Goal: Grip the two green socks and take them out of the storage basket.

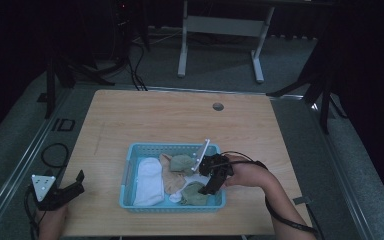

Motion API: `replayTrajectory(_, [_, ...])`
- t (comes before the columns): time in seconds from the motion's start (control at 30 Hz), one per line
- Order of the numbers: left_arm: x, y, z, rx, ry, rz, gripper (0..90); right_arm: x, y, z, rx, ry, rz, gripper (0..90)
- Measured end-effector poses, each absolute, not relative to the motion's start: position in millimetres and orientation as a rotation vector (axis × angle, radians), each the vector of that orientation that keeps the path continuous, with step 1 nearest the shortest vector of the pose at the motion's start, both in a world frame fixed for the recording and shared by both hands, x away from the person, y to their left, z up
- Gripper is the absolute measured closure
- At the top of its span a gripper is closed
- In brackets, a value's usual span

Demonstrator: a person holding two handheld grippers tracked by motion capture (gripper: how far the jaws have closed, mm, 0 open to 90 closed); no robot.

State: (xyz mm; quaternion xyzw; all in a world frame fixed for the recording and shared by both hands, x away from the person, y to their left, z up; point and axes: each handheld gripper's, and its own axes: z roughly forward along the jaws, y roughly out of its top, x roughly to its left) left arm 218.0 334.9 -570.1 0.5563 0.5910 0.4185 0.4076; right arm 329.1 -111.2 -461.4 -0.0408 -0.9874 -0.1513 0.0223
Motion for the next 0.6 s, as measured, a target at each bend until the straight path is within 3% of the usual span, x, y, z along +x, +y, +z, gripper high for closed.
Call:
replayTrajectory(0.47, [218.4,334.6,-570.1,1.406,1.491,1.056,0.4,333.9,-95.5,-485.4,-0.118,-3.048,-0.382,41.0])
replayTrajectory(0.6, [218.4,334.8,-570.1,1.406,1.492,1.056,0.4,334.5,-92.8,-489.2,-0.107,-3.050,-0.373,54.0])
